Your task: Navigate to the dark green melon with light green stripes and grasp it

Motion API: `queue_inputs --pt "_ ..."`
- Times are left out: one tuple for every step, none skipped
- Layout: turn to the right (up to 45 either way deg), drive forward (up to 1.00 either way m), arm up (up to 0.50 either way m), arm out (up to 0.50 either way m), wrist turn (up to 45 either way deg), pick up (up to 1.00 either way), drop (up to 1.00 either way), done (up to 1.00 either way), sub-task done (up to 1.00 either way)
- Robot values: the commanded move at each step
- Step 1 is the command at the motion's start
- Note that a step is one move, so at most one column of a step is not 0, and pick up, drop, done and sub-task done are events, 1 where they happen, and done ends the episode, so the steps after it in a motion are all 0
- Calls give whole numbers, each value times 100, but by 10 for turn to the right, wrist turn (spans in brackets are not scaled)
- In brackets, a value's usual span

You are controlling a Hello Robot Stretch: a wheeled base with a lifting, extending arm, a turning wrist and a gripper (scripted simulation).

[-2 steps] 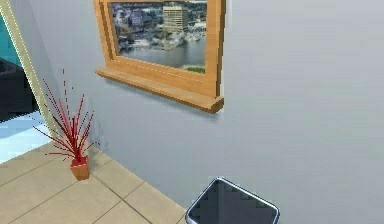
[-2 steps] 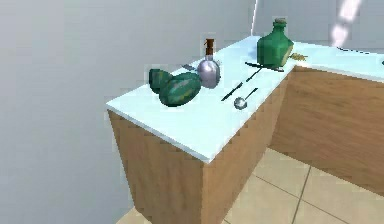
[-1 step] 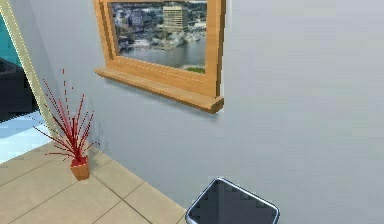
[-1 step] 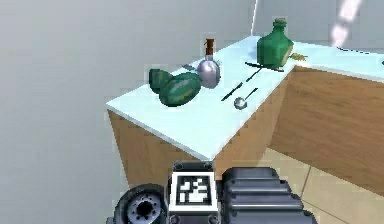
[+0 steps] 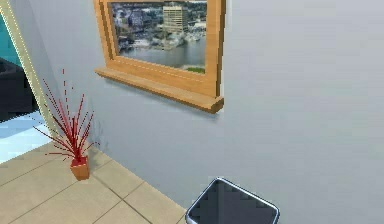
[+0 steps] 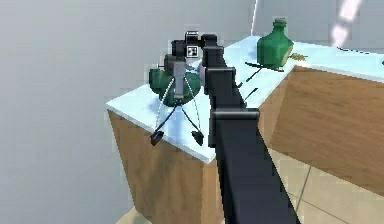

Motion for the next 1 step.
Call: queue_inputs --pt "0 0 0 0 450 0 0 0 0"
